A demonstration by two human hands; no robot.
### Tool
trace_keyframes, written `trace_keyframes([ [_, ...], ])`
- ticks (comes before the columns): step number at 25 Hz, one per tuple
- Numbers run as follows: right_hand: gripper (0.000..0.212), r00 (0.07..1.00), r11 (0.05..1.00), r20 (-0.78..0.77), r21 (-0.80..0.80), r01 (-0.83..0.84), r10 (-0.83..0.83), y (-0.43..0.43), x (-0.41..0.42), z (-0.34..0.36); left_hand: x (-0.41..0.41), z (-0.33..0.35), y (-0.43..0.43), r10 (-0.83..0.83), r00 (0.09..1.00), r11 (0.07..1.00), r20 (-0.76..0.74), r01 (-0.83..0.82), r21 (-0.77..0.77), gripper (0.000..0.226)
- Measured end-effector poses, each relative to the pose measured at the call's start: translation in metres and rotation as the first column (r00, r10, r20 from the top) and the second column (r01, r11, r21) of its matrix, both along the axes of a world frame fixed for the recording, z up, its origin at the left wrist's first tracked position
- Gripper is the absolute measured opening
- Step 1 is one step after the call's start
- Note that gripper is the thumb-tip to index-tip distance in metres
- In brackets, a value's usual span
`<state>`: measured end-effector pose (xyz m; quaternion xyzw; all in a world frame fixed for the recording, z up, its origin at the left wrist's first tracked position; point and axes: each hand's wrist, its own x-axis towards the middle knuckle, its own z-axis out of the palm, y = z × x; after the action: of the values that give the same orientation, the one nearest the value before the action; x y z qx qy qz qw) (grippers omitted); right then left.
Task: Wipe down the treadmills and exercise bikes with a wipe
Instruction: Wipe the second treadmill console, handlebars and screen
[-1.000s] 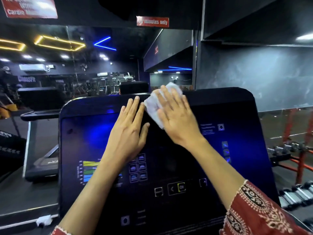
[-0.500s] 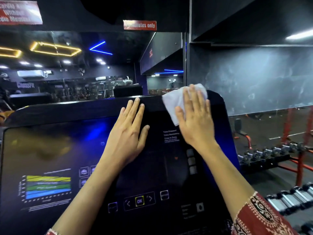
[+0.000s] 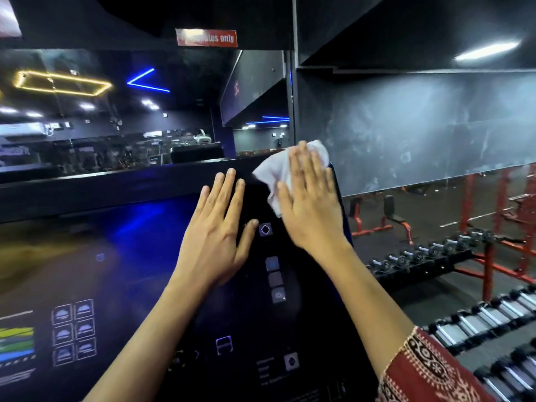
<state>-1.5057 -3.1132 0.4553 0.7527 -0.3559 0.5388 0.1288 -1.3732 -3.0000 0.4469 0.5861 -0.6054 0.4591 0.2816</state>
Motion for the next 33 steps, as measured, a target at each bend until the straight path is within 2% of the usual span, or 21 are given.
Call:
trace_keyframes([
  [2,0.062,0.997,0.996,0.057,0.079,0.049,-0.053,0.002,-0.011,-0.018,-0.002,-0.003,-0.002,0.008,1.0,1.0,0.018,-0.008,-0.004,0.06],
  [5,0.061,0.987,0.988,-0.066,0.059,-0.145,0.149,0.035,-0.025,-0.068,-0.002,-0.005,-0.002,0.023,0.999,0.999,0.04,-0.022,-0.032,0.058],
  [7,0.064,0.973,0.982,-0.133,0.032,-0.184,0.186,0.04,-0.044,-0.09,-0.004,-0.01,0.001,0.034,0.999,0.998,0.034,-0.033,-0.048,0.056],
  [9,0.065,0.988,0.987,-0.076,0.094,-0.13,0.137,0.029,-0.053,-0.085,-0.008,-0.018,0.004,0.042,0.999,0.998,0.021,-0.041,-0.053,0.055],
  [12,0.063,0.991,0.976,0.106,0.19,-0.107,0.088,0.022,-0.029,-0.05,-0.01,-0.029,0.011,0.045,0.999,0.998,0.013,-0.045,-0.044,0.055],
  [14,0.066,0.993,0.987,0.031,0.105,-0.121,0.118,0.03,-0.01,-0.047,-0.008,-0.031,0.015,0.043,0.999,0.998,0.011,-0.042,-0.041,0.054],
  [17,0.053,0.972,0.985,-0.163,-0.016,-0.173,0.169,0.034,-0.027,-0.077,-0.004,-0.034,0.02,0.045,0.999,0.998,0.011,-0.044,-0.037,0.054],
  [18,0.052,0.972,0.984,-0.155,0.0,-0.178,0.176,0.032,-0.039,-0.084,-0.003,-0.035,0.021,0.046,0.999,0.998,0.012,-0.046,-0.035,0.054],
  [20,0.055,0.989,0.985,-0.037,0.1,-0.14,0.144,0.025,-0.045,-0.079,-0.002,-0.037,0.023,0.054,0.998,0.998,0.013,-0.054,-0.035,0.053],
  [23,0.061,0.985,0.964,0.124,0.222,-0.145,0.12,0.025,-0.018,-0.046,-0.004,-0.04,0.027,0.052,0.999,0.998,-0.008,-0.052,-0.029,0.053],
  [25,0.056,0.972,0.966,0.044,0.114,-0.234,0.23,0.04,-0.005,-0.046,-0.003,-0.044,0.032,0.055,0.998,0.998,-0.016,-0.055,-0.025,0.053],
  [27,0.05,0.932,0.946,-0.17,0.001,-0.325,0.32,0.055,-0.012,-0.078,0.001,-0.049,0.04,0.062,0.998,0.998,-0.01,-0.062,-0.016,0.053],
  [29,0.049,0.919,0.946,-0.271,-0.07,-0.316,0.287,0.054,-0.04,-0.111,0.007,-0.054,0.051,0.073,0.997,0.997,-0.012,-0.073,-0.008,0.053],
  [30,0.049,0.944,0.962,-0.223,-0.072,-0.263,0.241,0.046,-0.052,-0.115,0.01,-0.057,0.056,0.079,0.997,0.997,-0.014,-0.079,-0.007,0.053],
  [33,0.054,0.996,0.988,0.052,0.129,-0.085,0.079,0.027,-0.041,-0.082,0.014,-0.062,0.065,0.09,0.996,0.996,-0.008,-0.09,0.003,0.055],
])
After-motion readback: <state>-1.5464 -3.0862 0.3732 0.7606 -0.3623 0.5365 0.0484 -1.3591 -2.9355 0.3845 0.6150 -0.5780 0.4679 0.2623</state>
